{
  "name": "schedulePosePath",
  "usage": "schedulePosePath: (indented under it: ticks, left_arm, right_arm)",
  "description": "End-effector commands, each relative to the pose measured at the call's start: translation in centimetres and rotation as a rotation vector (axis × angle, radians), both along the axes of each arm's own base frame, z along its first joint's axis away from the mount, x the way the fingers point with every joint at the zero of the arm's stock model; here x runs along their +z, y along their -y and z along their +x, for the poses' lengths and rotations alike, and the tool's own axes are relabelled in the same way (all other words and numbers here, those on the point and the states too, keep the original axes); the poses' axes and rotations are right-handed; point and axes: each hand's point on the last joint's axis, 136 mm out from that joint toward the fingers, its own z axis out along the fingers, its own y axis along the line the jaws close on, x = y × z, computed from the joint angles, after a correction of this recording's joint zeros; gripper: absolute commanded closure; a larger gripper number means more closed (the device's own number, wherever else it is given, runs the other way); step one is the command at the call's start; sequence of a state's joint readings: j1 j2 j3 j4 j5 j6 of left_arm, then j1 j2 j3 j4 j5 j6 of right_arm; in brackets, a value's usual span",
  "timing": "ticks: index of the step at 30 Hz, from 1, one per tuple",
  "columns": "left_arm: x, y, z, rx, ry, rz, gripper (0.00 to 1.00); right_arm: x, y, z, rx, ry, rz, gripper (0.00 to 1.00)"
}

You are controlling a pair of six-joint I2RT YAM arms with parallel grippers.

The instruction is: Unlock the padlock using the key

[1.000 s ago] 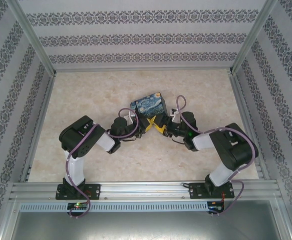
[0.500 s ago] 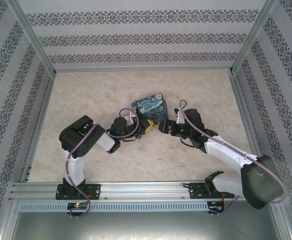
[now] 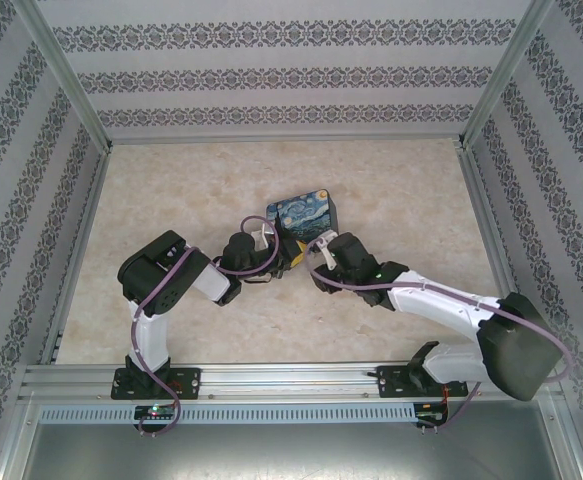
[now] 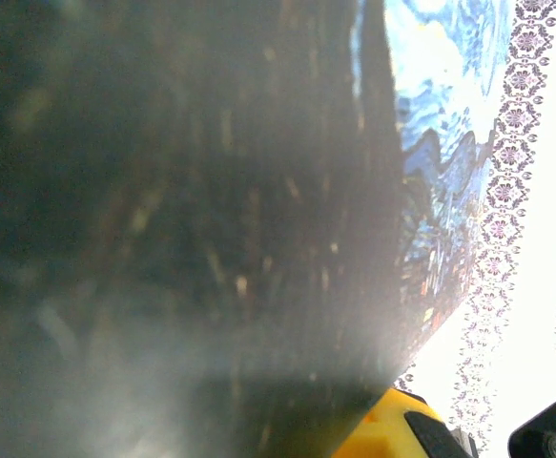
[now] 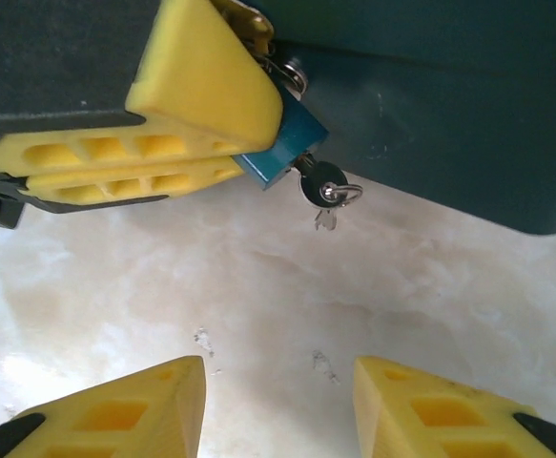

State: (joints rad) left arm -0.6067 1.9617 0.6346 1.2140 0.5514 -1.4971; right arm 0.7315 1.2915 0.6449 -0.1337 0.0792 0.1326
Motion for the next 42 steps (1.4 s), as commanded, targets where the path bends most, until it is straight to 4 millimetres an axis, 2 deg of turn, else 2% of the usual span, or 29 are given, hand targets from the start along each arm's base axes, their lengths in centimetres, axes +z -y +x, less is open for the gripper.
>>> schedulePosePath:
  ticks: [1,13,21,26,34,42]
  left_arm:
    - [1.2,0.2,0.0,-0.030,0.013,-0.009,1.00]
    - [1.2,0.4,0.0,-0.040,0.011,-0.011,1.00]
    - [1.1,0.3,-0.1,-0.041,0.008,-0.008,1.00]
    - [1.0,0.3,-0.2,-0.044,0.006,-0.006,1.00]
    - [0.8,0.4,-0.2,-0.048,0.003,-0.004,1.00]
    - [0.7,0.4,-0.2,-0.048,-0.001,0.001,1.00]
  right_arm:
    - [1.2,-0.1,1.9,0.015,0.101,-0.083,0.55]
    - [-0.7,-1.3,3.1,0.035,0.079,-0.153,0.62]
    - [-1.1,-1.7,4.1,0.028,0.076,-0.163,0.66]
    - [-1.0,-1.7,4.8,0.018,0.070,-0.148,0.73]
    - [0.4,-2.1,5.0,0.020,0.050,-0.046,1.00]
    - [1.2,-2.9,3.5,0.059,-0.004,0.058,1.00]
